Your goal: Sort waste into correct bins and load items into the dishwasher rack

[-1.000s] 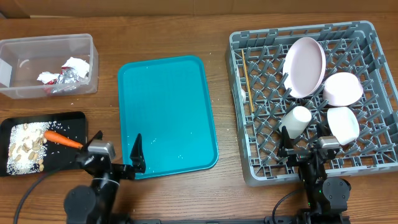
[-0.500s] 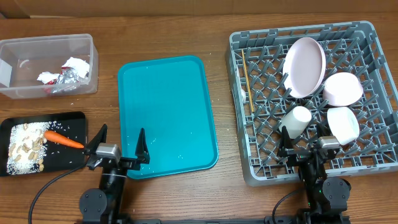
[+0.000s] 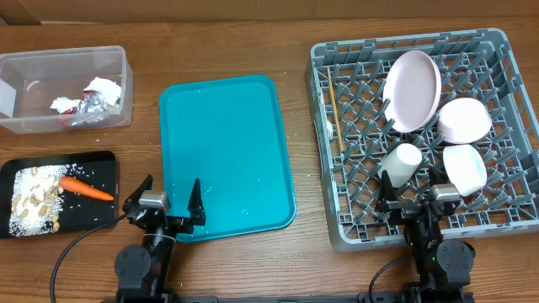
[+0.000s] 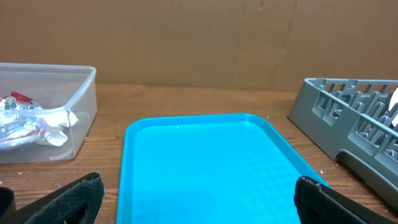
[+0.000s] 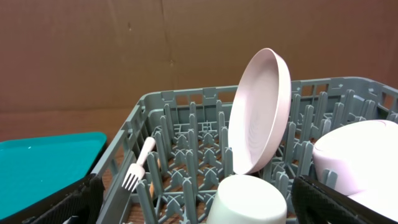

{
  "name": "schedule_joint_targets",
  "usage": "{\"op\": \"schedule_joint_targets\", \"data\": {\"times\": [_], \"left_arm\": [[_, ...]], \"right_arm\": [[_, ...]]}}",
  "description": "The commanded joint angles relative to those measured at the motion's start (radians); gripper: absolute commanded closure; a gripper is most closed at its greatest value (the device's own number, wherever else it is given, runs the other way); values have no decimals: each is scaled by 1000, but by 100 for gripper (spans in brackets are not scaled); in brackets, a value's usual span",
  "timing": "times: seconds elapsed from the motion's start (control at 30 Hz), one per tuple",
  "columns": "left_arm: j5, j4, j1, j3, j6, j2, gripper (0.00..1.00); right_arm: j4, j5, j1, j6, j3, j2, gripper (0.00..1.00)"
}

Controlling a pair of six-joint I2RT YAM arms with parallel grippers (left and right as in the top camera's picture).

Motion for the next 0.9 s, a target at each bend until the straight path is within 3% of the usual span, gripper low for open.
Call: {"op": "schedule_joint_targets", "data": {"times": [0.0, 0.87], "left_arm": [[-10, -2, 2, -4, 7, -11, 0], [-10, -2, 2, -4, 7, -11, 0]], "right_arm": [[3, 6, -5, 4, -10, -12, 0], [3, 6, -5, 4, -10, -12, 0]]}}
